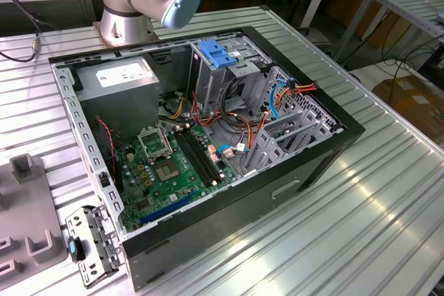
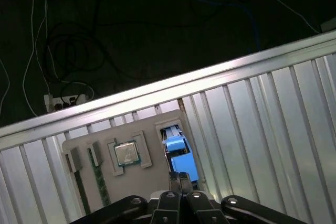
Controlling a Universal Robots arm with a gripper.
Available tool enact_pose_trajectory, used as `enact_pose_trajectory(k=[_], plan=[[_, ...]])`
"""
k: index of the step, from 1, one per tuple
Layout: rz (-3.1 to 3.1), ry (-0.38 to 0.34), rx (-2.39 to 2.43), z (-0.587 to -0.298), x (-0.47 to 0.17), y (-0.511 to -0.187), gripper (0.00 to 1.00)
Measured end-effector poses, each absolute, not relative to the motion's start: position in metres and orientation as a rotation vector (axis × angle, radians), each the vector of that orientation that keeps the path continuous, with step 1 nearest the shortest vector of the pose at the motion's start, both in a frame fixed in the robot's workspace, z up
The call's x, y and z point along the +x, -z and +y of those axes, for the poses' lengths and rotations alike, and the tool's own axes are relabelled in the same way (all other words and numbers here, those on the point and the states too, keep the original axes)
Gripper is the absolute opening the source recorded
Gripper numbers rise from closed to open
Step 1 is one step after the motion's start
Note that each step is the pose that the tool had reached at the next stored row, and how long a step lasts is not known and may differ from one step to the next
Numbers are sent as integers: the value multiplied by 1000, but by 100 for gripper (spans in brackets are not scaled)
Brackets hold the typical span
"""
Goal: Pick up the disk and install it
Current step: 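Pick up the disk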
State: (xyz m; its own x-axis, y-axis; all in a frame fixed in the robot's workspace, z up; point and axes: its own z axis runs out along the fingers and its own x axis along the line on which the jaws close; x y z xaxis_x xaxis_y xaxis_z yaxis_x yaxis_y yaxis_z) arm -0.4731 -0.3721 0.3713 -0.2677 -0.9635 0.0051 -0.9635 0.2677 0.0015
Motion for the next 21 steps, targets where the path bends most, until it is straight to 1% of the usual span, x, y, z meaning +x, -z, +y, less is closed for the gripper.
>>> enact_pose_trajectory(k=[7,21], plan=[[-2323,-4,2108,-372,-473,-371,11],[-2316,-4,2116,-372,-473,-371,11]])
